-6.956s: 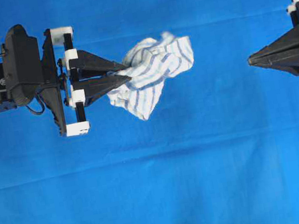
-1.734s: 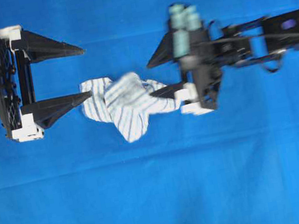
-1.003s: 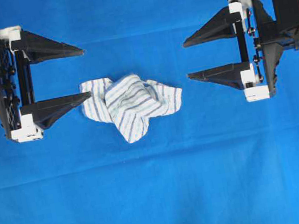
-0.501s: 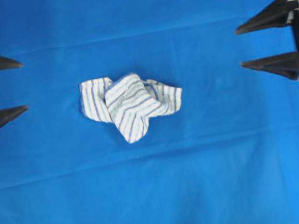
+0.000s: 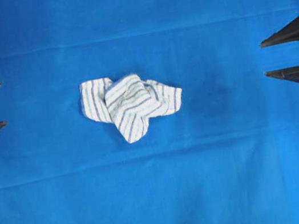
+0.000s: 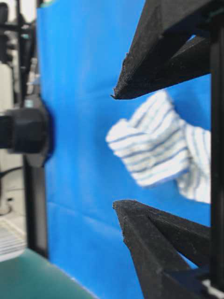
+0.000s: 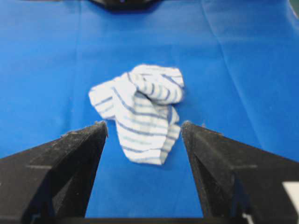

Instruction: Hand over the towel.

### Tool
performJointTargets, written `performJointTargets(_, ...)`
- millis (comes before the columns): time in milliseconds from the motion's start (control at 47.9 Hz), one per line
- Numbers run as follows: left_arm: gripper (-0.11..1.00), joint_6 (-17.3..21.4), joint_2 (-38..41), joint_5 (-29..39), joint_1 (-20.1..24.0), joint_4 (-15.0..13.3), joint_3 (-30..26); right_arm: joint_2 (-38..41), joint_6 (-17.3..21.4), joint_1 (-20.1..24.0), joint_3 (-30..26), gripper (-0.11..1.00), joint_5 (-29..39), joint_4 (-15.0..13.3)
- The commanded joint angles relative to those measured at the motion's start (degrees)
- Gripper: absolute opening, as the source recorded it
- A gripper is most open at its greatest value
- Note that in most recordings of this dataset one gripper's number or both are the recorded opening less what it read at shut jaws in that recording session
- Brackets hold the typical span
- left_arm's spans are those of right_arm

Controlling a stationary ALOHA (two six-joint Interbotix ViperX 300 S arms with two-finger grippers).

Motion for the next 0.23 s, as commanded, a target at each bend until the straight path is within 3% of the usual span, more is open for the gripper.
performJointTargets(0, 0.92, 0.0, 0.5, 0.2, 0.4, 0.2, -0.6, 0.4, 0.2, -0.2, -0.7, 0.69, -0.6, 0.3)
performJointTargets(209, 0.92, 0.0, 0.2, 0.2, 0.4, 0.2, -0.8, 0.4, 0.1, -0.3, -0.8, 0.69, -0.6, 0.2)
